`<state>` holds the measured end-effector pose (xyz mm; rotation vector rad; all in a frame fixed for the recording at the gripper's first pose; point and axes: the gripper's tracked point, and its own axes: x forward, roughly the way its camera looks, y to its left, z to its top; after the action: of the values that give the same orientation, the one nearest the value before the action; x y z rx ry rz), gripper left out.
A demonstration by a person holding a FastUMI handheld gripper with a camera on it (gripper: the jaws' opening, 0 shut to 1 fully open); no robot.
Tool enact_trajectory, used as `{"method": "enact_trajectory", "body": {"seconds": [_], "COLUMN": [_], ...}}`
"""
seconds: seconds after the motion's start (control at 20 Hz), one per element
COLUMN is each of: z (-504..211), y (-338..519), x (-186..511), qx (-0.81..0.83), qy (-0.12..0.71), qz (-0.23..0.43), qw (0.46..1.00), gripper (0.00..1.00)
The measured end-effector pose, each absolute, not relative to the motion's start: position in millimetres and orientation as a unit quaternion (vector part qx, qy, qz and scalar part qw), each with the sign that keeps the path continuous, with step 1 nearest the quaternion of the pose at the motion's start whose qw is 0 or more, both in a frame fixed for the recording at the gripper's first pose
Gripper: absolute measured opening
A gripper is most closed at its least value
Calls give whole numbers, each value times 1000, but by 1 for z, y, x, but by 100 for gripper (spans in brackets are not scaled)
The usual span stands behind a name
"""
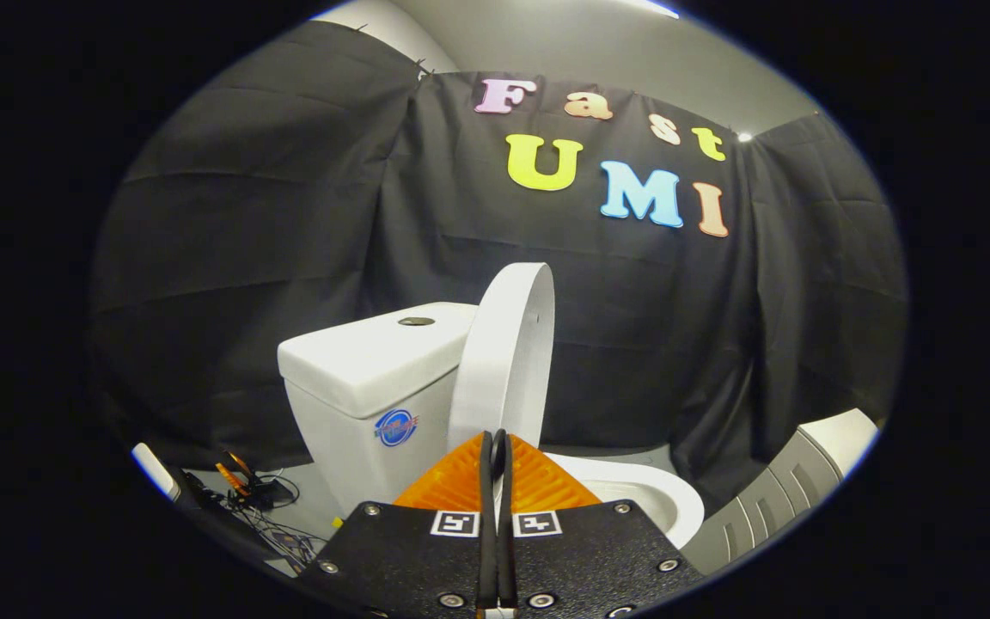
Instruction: Open the toilet lid.
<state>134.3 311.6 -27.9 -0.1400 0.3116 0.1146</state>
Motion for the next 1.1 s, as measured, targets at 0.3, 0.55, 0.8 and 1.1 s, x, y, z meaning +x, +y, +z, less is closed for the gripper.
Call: {"method": "enact_trajectory", "body": {"seconds": [0.3,0.55,0.8,1.1], "z": [-29,-31,-28,-23], "y": [337,350,345,349], "x": [139,143,144,142], "qx": [-91,-86,-97,-80], "qy": [150,154,144,142], "qz": [84,90,89,143], "qw": [981,980,981,976], "gripper": [0,0,0,17]}}
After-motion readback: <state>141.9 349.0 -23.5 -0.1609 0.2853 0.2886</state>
